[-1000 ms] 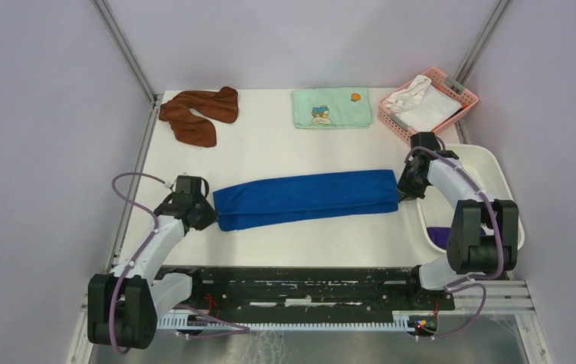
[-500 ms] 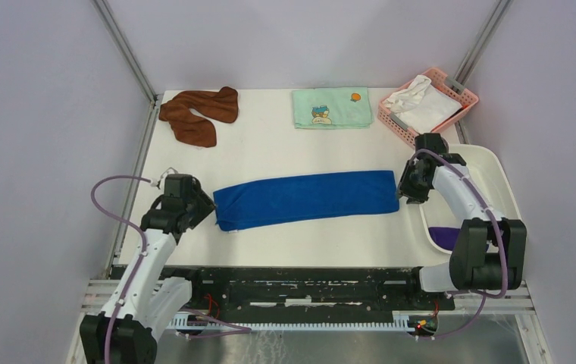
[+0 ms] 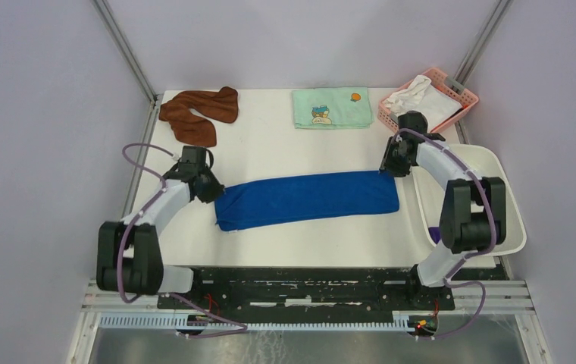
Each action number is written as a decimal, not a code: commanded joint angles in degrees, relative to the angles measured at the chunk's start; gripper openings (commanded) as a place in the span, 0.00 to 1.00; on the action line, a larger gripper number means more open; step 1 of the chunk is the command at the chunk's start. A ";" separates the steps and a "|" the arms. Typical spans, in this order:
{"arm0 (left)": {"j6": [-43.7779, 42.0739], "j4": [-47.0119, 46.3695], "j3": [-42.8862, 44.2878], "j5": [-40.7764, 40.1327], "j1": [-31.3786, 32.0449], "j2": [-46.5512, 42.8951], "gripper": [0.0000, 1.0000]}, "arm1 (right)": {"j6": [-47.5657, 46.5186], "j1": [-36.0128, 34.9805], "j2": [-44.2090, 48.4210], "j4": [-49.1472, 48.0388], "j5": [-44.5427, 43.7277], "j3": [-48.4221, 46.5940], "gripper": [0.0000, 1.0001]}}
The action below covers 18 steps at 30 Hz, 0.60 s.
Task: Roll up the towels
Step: Fold the towel at the center of the board.
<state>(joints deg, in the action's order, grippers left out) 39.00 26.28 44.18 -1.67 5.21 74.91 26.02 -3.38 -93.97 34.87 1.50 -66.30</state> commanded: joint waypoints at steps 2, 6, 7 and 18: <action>-4.67 -5.62 7.14 -0.64 -0.34 10.89 0.26 | -0.81 0.04 -7.17 -5.53 -1.23 -4.60 0.40; -5.10 -4.25 10.57 -4.09 -0.70 17.81 0.21 | -1.28 0.18 -11.51 -6.02 -2.72 -5.81 0.39; -5.22 -3.59 11.41 -5.31 -1.02 19.19 0.20 | -1.38 0.20 -12.41 -5.51 -3.41 -6.28 0.39; -9.16 0.43 18.80 -3.83 -4.60 27.41 0.18 | -1.27 2.70 -16.00 -2.82 -8.47 -8.23 0.38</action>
<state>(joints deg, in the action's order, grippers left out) 34.41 25.10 61.01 -4.10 1.41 101.12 25.63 -2.02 -109.12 31.77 -2.59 -72.47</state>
